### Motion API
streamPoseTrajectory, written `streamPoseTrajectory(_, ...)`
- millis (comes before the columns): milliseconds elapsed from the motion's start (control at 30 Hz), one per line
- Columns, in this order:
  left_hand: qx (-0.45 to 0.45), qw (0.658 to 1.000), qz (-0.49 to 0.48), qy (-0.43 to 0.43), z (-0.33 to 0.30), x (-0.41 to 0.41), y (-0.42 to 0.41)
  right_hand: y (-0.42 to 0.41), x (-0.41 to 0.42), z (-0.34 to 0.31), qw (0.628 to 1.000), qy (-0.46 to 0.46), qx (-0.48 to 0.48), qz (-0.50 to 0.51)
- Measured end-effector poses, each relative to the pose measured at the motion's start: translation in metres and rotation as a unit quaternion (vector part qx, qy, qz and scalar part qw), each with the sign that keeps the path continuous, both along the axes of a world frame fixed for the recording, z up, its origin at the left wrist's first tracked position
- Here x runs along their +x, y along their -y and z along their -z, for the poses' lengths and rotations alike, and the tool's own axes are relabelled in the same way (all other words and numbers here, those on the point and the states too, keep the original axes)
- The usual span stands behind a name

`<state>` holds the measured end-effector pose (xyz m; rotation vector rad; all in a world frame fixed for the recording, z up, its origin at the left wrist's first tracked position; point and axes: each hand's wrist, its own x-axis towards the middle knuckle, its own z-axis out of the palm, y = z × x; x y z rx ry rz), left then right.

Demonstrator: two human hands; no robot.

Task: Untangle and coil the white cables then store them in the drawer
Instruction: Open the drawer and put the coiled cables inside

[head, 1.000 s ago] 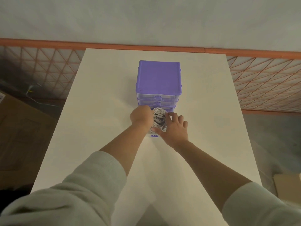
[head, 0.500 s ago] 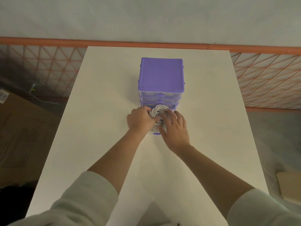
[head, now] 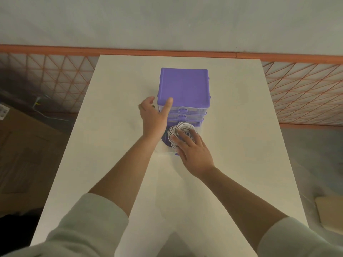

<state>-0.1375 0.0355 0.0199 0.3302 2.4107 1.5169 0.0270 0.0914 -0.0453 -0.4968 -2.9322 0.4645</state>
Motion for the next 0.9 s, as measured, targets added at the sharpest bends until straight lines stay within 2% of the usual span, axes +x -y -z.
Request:
streamPoseTrajectory(100, 0.017, 0.994, 0.075, 0.076, 0.000, -0.015, -0.011, 0.000, 0.001, 0.001, 1.000, 0.018, -0.021, -0.008)
streamPoseTrajectory(200, 0.016, 0.991, 0.093, 0.099, 0.004, -0.017, -0.013, -0.003, 0.001, 0.001, 0.997, 0.055, -0.046, -0.029)
streamPoseTrajectory(767, -0.016, 0.993, 0.082, 0.085, 0.001, -0.020, -0.012, -0.033, -0.030, -0.006, 0.992, 0.095, -0.055, -0.058)
streamPoseTrajectory(900, -0.022, 0.993, 0.086, 0.081, 0.002, -0.019, -0.012, -0.041, -0.041, -0.010, 0.992, 0.113, -0.025, -0.057)
